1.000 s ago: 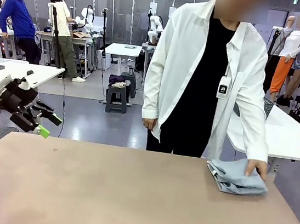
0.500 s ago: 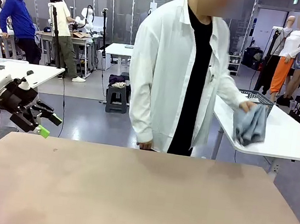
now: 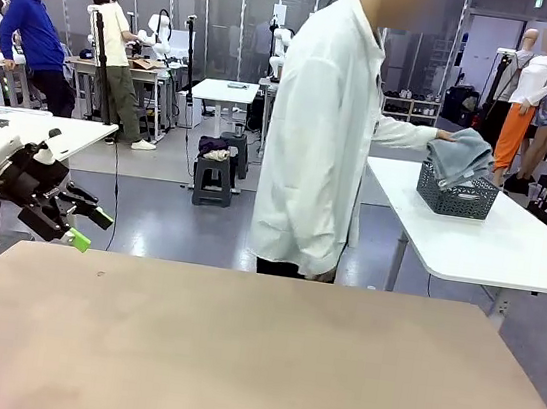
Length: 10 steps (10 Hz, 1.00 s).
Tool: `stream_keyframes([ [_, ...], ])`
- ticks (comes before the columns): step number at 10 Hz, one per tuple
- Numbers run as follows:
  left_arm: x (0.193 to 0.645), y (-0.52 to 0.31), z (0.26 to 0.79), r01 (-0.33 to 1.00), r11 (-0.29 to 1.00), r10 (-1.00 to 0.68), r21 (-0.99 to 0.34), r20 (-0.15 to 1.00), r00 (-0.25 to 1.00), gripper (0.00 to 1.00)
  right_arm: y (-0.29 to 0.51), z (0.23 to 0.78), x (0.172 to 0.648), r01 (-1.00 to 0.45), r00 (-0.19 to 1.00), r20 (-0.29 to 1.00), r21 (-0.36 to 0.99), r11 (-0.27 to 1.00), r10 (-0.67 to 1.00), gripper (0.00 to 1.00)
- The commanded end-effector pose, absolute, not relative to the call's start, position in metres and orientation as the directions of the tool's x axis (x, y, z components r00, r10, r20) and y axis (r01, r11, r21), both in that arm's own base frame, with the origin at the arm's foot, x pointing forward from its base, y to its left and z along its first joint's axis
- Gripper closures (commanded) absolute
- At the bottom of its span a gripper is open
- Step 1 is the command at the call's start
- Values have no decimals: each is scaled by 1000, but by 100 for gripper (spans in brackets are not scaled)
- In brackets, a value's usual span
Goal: Fold the towels and place them in the basket.
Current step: Stack the folded Towel with hook on the right side of the table.
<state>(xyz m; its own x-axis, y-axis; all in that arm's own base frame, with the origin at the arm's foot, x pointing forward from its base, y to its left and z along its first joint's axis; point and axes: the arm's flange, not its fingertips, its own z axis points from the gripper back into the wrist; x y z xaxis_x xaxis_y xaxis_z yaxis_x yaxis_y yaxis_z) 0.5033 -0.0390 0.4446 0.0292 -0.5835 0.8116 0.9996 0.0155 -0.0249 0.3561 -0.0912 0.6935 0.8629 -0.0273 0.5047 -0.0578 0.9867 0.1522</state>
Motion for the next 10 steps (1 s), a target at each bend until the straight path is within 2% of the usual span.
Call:
stream_keyframes([
  [1, 503, -39, 445, 1000, 14, -583, -23, 812, 26, 0, -91, 697, 357, -49, 866, 498, 154, 987, -35, 12],
  [10, 503, -39, 445, 1000, 14, -583, -23, 812, 26, 0, -91, 697, 357, -49, 866, 498, 154, 987, -35, 12],
])
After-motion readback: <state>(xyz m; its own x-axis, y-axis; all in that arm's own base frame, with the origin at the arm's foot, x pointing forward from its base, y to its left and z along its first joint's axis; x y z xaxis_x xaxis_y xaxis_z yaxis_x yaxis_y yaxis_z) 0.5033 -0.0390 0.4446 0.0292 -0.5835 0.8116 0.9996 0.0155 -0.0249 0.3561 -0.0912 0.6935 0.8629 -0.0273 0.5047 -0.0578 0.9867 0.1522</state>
